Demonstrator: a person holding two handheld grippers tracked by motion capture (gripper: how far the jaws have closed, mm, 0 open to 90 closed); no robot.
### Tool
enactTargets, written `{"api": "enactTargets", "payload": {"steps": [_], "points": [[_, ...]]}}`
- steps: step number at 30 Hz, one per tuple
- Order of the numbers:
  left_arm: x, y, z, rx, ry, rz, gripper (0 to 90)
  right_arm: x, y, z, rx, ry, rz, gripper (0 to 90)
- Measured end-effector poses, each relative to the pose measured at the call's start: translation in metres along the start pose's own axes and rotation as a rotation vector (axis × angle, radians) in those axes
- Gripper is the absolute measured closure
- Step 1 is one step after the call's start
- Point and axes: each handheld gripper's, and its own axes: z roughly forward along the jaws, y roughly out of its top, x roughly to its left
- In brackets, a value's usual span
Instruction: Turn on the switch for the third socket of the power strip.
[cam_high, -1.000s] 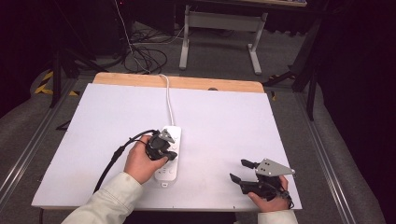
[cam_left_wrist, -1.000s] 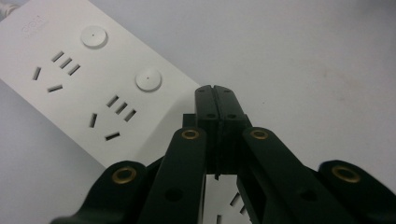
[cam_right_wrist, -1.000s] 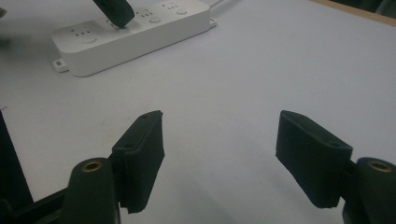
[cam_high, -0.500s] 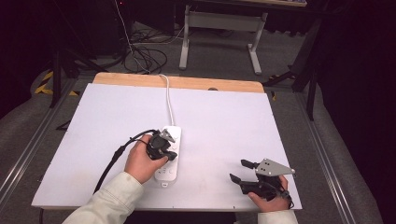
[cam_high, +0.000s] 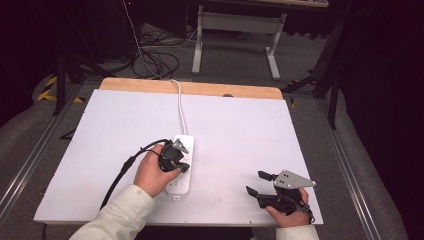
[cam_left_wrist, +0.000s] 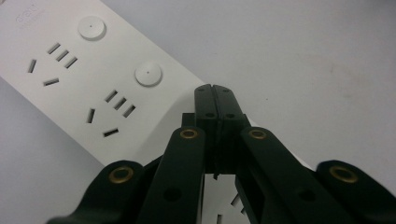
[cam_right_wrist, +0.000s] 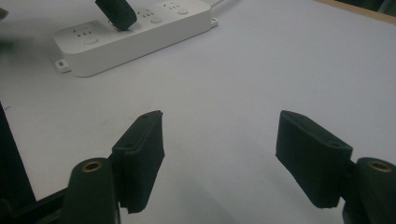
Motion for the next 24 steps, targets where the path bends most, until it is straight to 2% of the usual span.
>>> {"api": "enactTargets", "payload": {"steps": [6, 8, 15, 20, 24], "points": [[-0.0017, 0.0, 0.0004, 0.004, 0.012, 0.012, 90.0, 0.0001, 0.0, 0.0, 0.0, 0.0, 0.0, 32.7], [-0.0016, 0.0005, -0.0012, 0.032, 0.018, 0.01, 90.0, 0.0003, -0.0001, 0.0, 0.0, 0.0, 0.0, 32.7], [-0.0012, -0.0004, -0.0017, 0.032, 0.02, 0.007, 90.0, 0.0008, 0.0002, 0.0004, -0.002, 0.0, 0.001, 32.7], [-0.0001, -0.0004, -0.0007, 0.027, 0.009, -0.01, 90.0, 0.001, 0.0003, 0.0004, 0.002, 0.0, 0.0, 32.7], [-0.0013, -0.0001, -0.0005, 0.03, 0.017, -0.007, 90.0, 0.001, 0.0003, 0.0004, 0.002, 0.0, 0.0, 32.7]]}}
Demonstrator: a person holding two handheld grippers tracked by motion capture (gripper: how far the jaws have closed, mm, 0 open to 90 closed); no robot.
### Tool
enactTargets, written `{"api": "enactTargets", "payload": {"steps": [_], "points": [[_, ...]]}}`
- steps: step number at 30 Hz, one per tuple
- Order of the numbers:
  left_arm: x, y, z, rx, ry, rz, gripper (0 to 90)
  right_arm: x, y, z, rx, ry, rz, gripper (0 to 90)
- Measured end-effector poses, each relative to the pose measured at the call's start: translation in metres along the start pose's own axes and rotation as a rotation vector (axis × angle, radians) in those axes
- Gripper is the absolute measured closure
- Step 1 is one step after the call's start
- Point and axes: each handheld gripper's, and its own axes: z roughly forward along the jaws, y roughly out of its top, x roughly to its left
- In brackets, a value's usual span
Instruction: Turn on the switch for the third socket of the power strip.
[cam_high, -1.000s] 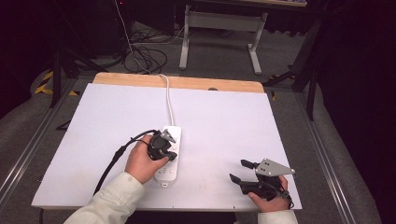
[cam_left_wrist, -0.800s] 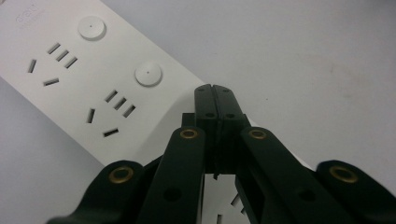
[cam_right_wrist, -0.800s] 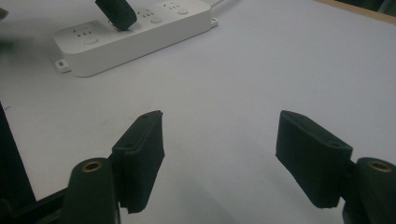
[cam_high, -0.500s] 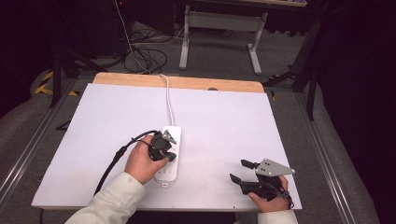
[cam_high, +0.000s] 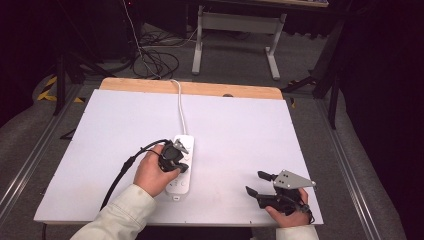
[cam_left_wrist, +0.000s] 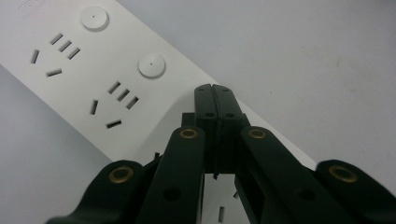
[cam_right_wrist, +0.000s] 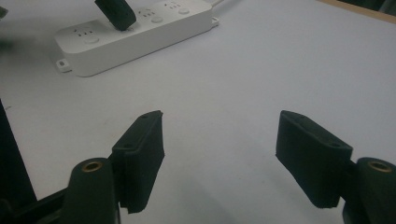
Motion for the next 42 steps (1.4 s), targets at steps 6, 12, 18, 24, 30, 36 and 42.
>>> {"api": "enactTargets", "payload": {"steps": [6, 12, 18, 24, 30, 36, 42], "points": [[0.003, 0.0, 0.0, 0.0, -0.018, -0.009, 90.0, 0.0, 0.0, 0.0, 0.0, 0.001, 0.0, 32.7], [0.002, 0.0, 0.001, -0.002, -0.016, -0.01, 90.0, 0.0, 0.0, 0.0, 0.0, 0.002, 0.0, 32.7], [0.003, 0.0, 0.002, -0.003, -0.022, -0.007, 90.0, 0.0, 0.0, 0.0, 0.001, 0.003, 0.0, 32.7], [0.003, -0.003, 0.001, -0.03, -0.022, -0.026, 90.0, 0.0, 0.0, 0.0, -0.003, 0.001, 0.002, 32.7], [0.006, -0.006, -0.004, -0.089, -0.009, -0.057, 90.0, 0.0, 0.0, -0.001, -0.006, 0.001, 0.002, 32.7], [0.001, -0.003, -0.017, -0.12, -0.023, -0.036, 90.0, 0.0, -0.001, -0.001, -0.003, 0.001, 0.003, 32.7], [-0.004, 0.0, -0.026, -0.139, -0.035, -0.02, 90.0, 0.0, -0.001, -0.001, -0.005, -0.001, 0.003, 32.7]]}}
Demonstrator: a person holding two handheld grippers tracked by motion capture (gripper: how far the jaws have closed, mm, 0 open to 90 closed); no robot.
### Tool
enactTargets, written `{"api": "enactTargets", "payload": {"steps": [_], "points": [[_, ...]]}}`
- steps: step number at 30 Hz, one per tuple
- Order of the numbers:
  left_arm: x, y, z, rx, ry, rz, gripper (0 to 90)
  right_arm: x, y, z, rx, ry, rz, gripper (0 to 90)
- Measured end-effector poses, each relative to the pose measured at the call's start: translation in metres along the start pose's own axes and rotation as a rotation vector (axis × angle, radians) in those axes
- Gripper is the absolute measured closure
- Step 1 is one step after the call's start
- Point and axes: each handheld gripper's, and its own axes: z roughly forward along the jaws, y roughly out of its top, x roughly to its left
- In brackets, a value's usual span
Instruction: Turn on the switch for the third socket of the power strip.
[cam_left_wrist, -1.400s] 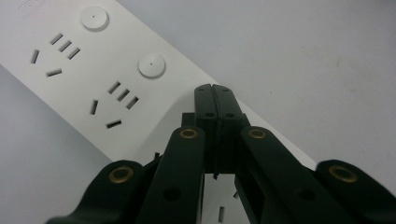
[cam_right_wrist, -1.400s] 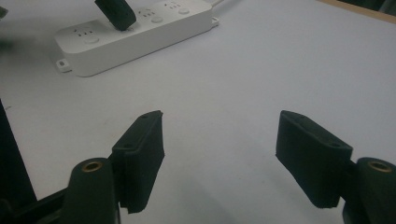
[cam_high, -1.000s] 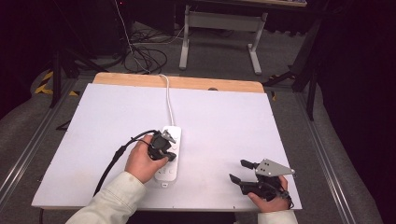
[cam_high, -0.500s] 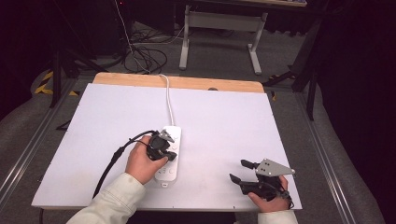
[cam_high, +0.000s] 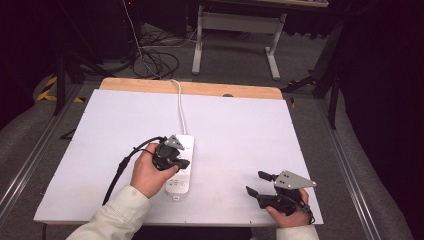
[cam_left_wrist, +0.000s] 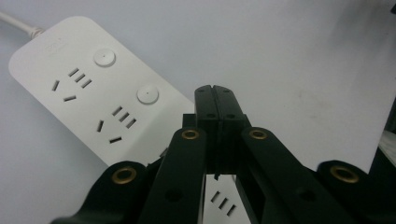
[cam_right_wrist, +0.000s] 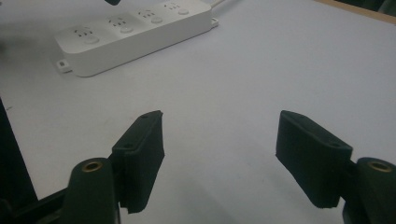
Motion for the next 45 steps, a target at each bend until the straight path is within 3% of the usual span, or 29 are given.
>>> {"api": "enactTargets", "payload": {"steps": [9, 16, 23, 24, 27, 29, 30, 33, 37, 45], "points": [[-0.008, 0.006, -0.021, -0.051, -0.014, 0.019, 90.0, 0.0, 0.0, 0.0, 0.003, -0.001, -0.001, 32.7], [-0.01, 0.007, -0.027, -0.064, -0.002, 0.038, 90.0, 0.0, 0.0, 0.0, 0.002, -0.001, 0.0, 32.7], [-0.01, 0.006, -0.033, -0.115, -0.038, 0.035, 89.5, 0.0, 0.0, 0.0, 0.002, -0.002, 0.0, 32.7], [-0.01, 0.007, -0.034, -0.125, -0.03, 0.026, 70.5, 0.0, 0.0, 0.0, 0.003, -0.003, 0.0, 32.7], [-0.01, 0.005, -0.039, -0.144, -0.025, 0.032, 68.5, 0.0, 0.0, 0.0, 0.001, -0.002, 0.0, 32.7], [-0.01, 0.004, -0.042, -0.16, -0.011, 0.037, 60.1, 0.0, 0.0, 0.0, -0.001, 0.0, -0.003, 32.7], [-0.01, 0.003, -0.045, -0.175, -0.004, 0.033, 60.1, 0.0, 0.0, 0.0, 0.0, 0.0, -0.003, 32.7], [-0.009, 0.0, -0.052, -0.215, 0.005, 0.039, 48.6, 0.0, 0.0, -0.001, -0.001, -0.002, 0.0, 32.7], [-0.006, -0.004, -0.064, -0.264, 0.019, 0.014, 33.6, 0.0, 0.0, 0.0, 0.0, -0.001, 0.0, 32.7], [-0.002, -0.017, -0.088, -0.343, 0.07, 0.06, 23.9, 0.0, 0.0, 0.0, -0.001, 0.0, -0.002, 32.6]]}}
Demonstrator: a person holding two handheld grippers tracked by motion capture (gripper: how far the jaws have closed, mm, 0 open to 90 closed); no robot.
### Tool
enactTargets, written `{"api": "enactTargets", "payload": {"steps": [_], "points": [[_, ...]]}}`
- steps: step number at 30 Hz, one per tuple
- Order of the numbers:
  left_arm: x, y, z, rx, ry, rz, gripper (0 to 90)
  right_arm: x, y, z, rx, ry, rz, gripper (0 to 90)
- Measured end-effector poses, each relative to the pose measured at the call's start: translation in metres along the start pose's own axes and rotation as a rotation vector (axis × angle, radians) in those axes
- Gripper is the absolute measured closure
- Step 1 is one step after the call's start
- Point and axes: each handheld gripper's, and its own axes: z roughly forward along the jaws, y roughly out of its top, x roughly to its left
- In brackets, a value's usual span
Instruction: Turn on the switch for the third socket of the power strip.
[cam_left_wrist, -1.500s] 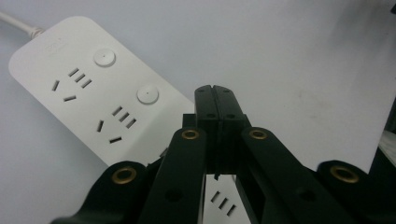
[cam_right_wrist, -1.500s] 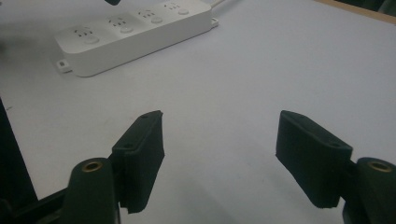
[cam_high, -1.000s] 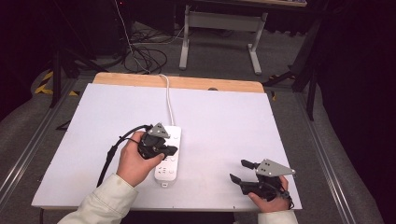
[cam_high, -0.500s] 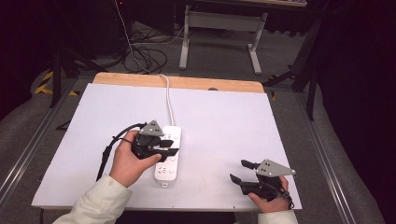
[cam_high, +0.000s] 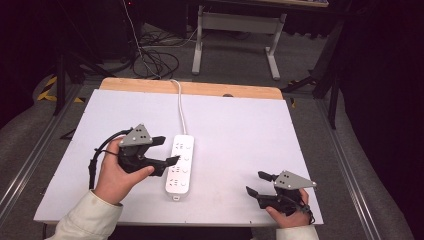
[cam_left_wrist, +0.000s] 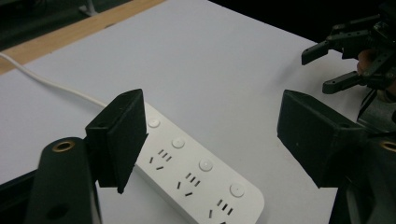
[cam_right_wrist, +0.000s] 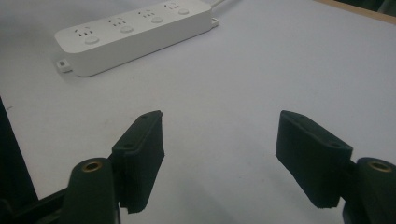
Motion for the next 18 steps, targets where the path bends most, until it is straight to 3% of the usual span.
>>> {"api": "enactTargets", "payload": {"steps": [9, 14, 18], "points": [[0.005, -0.018, -0.026, -0.055, 0.02, 0.005, 17.6, 0.0, 0.0, 0.0, -0.001, -0.002, 0.001, 32.7], [0.011, -0.033, -0.032, -0.073, 0.034, 0.045, 15.1, 0.001, 0.0, 0.0, -0.001, -0.002, 0.001, 32.7], [0.017, -0.048, -0.038, -0.084, 0.036, 0.038, 14.9, 0.001, 0.0, 0.0, 0.0, -0.003, 0.004, 32.6]]}}
